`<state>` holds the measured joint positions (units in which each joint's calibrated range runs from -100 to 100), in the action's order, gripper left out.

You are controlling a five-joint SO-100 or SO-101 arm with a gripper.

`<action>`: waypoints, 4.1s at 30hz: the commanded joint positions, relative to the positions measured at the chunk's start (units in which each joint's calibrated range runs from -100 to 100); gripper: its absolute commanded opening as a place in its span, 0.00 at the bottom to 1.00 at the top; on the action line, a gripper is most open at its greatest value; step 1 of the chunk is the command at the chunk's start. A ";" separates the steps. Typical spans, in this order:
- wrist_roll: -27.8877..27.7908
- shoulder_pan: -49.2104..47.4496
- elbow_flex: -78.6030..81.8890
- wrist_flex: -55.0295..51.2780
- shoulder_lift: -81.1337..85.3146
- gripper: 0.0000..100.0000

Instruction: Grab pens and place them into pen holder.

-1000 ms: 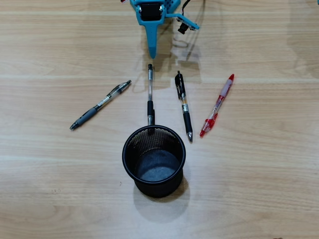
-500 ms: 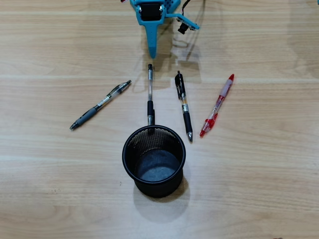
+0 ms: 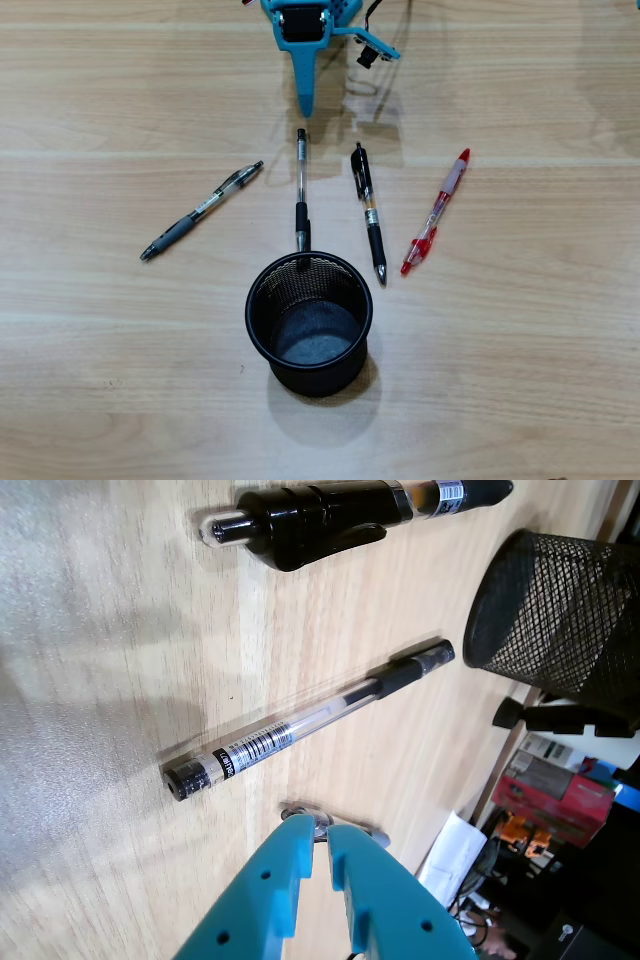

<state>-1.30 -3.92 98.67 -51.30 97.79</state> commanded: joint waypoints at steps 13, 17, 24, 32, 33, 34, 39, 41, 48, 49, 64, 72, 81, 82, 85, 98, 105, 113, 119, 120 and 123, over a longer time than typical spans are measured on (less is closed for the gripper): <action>-0.30 0.61 0.43 0.37 0.61 0.03; -0.30 0.34 0.43 0.37 0.61 0.03; -0.25 -2.39 -4.98 -1.35 0.53 0.02; 2.49 -3.38 -21.11 -6.77 -0.23 0.02; 3.81 -3.29 -21.83 -7.46 -0.23 0.02; 4.93 -3.20 -22.01 -7.98 -0.23 0.02; 9.25 -3.20 -21.20 -8.41 -0.23 0.02; 12.30 -3.20 -20.75 -8.50 -0.31 0.02; 37.34 -0.48 -21.56 -8.41 -6.03 0.02; 40.49 -0.48 -21.29 -8.50 -6.78 0.02; 54.56 1.97 -21.65 -14.01 -9.13 0.02; 56.54 3.06 -35.44 -14.09 -29.80 0.02; 56.75 3.61 -56.17 -13.23 -61.05 0.02; 57.31 3.79 -57.70 -13.23 -62.81 0.02; 60.35 5.06 -61.76 -13.23 -68.02 0.02; 60.91 12.78 -85.73 -14.01 -95.74 0.02; 60.81 17.95 -90.78 -14.01 -103.88 0.02; 60.71 20.31 -96.37 -13.32 -109.01 0.02; 60.71 20.22 -100.79 -13.92 -112.96 0.03; 60.71 20.31 -100.79 -14.01 -113.04 0.03; 60.71 20.76 -100.34 -14.01 -113.38 0.03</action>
<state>59.64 16.01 1.02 -65.22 -15.86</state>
